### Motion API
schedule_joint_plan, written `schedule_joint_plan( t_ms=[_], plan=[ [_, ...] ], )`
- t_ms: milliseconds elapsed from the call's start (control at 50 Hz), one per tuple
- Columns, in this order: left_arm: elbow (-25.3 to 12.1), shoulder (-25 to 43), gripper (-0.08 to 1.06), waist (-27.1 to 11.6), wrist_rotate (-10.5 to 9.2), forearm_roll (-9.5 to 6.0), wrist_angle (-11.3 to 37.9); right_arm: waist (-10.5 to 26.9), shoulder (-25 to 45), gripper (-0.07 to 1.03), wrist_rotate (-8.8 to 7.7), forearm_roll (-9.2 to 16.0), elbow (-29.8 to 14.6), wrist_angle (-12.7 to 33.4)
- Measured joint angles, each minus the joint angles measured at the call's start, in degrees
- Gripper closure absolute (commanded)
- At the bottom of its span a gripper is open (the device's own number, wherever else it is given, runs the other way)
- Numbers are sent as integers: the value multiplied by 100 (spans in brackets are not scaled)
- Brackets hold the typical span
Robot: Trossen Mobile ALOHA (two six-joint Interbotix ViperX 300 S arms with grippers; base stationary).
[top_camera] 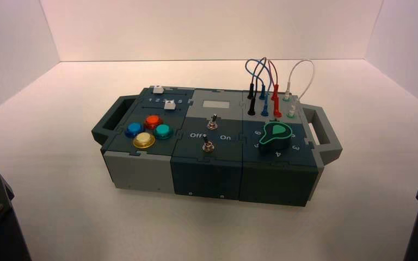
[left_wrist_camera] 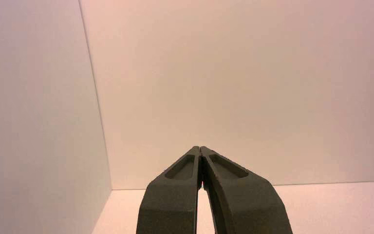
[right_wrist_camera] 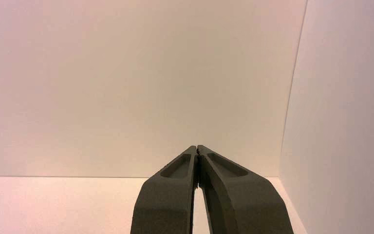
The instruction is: Insert the red wire.
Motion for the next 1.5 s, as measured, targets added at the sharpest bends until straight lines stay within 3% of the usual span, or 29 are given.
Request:
schedule_joint_plan(
  t_ms=[700, 920, 1300, 1400, 1500],
  plan=[
    [-18, 88, 101, -18, 0, 0, 185, 9, -53, 99, 9, 0, 0, 9],
    [-457, 817, 101, -835, -53, -123, 1134, 308, -62, 99, 62, 35, -132, 686],
    [-870, 1151, 101, -1626, -220, -185, 2364, 492, -62, 99, 70, 334, -193, 1670],
    [-1107, 1204, 101, -2127, -378, -246, 3313, 492, -62, 99, 88, 633, -272, 2382],
    [-1151, 1318, 101, -2593, -492, -264, 3788, 492, -62, 99, 97, 773, -316, 2751]
  ],
)
